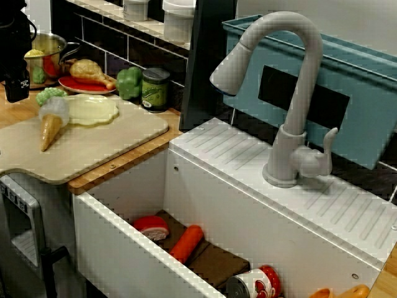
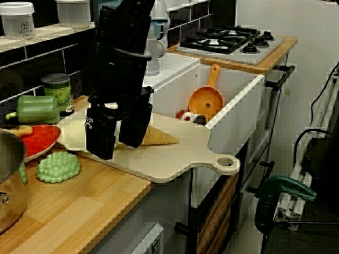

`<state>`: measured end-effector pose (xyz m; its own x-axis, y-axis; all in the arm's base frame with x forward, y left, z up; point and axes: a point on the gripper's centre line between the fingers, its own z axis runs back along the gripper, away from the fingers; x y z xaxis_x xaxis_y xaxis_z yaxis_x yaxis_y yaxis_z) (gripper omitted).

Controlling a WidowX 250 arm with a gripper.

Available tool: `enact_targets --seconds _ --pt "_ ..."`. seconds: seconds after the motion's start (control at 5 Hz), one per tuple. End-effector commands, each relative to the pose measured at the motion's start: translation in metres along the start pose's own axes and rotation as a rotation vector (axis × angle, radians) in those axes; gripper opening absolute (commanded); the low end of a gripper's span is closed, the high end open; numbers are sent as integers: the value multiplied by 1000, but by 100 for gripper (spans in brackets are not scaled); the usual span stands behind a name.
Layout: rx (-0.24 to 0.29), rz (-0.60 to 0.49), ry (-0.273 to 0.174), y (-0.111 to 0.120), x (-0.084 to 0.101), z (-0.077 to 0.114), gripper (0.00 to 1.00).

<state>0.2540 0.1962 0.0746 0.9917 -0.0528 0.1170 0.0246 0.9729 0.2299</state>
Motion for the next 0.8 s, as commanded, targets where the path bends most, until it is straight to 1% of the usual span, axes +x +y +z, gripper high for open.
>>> enact_targets --seconds 0.0,0.4,0.6 --pt "85 118 -11 8 2 13 100" --pt "114 236 -4 8 3 11 100" --pt "128 256 9 6 4 10 100"
